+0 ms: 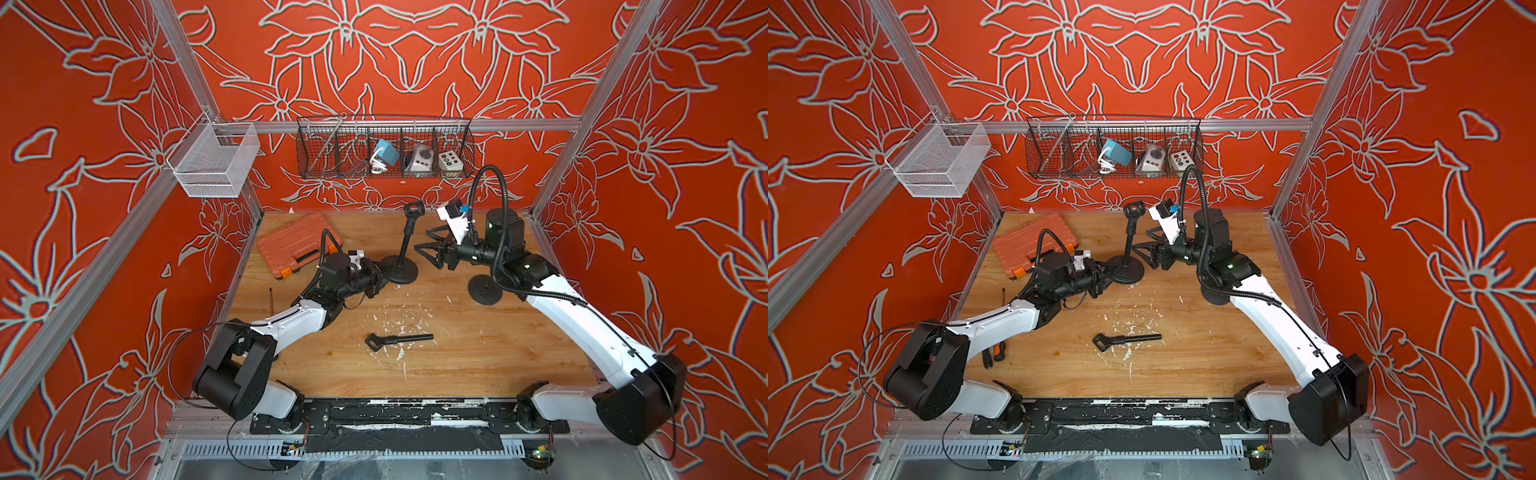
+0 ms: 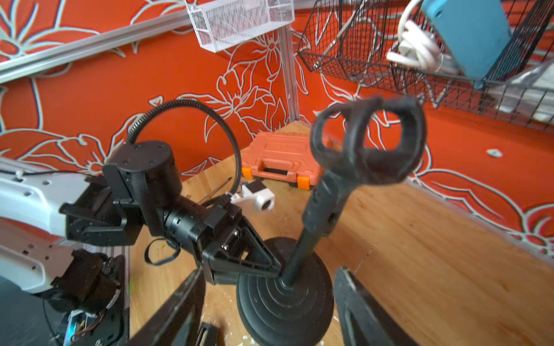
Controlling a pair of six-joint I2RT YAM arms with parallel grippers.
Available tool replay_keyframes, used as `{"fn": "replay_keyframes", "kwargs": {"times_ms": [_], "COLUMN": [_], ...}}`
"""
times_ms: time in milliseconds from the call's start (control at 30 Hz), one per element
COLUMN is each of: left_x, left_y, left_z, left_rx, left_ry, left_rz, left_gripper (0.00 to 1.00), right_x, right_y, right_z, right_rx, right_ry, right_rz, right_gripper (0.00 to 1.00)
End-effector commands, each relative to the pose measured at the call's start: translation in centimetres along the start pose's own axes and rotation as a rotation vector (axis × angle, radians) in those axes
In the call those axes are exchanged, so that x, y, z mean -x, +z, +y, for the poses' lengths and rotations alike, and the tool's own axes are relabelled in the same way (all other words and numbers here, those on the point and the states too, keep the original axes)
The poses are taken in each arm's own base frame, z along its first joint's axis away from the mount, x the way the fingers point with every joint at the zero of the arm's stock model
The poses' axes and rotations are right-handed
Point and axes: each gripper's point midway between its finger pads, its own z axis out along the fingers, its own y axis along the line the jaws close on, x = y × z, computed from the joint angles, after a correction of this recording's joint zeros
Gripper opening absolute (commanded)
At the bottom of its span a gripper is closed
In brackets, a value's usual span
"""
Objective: Assemble a microphone stand
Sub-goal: Pick up the microphone stand at the center of the board.
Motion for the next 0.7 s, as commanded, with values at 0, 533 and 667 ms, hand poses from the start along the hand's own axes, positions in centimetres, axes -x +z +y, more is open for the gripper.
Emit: {"fn": "replay_keyframes", "kwargs": {"times_ms": [0,533,667], "left_x": [-1.8,-4.3,-4.5], "left_y": [-1.4,-3.4,-3.5], "left_z": [-7.1,-8.1,-8.1], "left_rx": [-0.209,-0.225,-0.226], "left_ry": [0.150,0.210,0.209], "left_rz": [0.057,0.136,0.144], "left_gripper": [0.00,0.00,0.00], "right_x": [-1.7,-2.7,-2.2], "right_y": [-0.1,2.3,2.6], "right_z": [0.6,0.6,0.9], "right_rx": [0.094,0.311,0.355], "right_ry": [-0.037,-0.054,-0.060], "right_rz": [0.028,-0.037,-0.079], "right_gripper": [0.68,0.48,0.48]}}
